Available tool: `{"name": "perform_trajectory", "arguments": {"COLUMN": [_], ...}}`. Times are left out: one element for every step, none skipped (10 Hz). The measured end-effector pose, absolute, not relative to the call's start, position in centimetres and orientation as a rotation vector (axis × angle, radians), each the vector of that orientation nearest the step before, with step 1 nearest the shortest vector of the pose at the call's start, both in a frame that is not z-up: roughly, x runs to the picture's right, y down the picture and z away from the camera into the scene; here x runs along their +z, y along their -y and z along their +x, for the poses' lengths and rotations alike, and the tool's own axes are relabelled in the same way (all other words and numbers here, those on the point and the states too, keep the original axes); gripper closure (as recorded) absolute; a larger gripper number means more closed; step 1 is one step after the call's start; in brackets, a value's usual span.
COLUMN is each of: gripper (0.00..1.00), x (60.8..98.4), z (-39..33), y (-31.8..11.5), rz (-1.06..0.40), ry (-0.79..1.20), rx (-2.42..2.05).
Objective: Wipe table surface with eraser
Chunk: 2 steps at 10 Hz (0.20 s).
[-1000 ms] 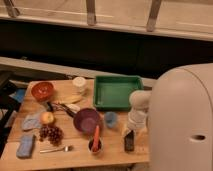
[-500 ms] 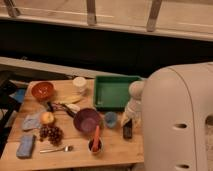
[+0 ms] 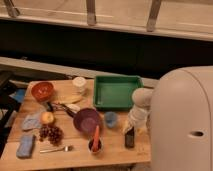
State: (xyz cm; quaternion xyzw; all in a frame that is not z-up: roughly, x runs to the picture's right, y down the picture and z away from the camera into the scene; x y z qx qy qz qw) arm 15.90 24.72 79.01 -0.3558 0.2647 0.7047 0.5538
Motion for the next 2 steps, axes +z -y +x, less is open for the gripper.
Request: {"name": "perform_trajectory", "arguments": {"gripper": [1.00,1.00], "x": [78.87,78.85], "z": [16.30,16.25], "y": [-24.91,-24.92], "rz": [-0.847,-0.849], "ry": [-0.630,-0.630], "rx": [1.678,1.676]}}
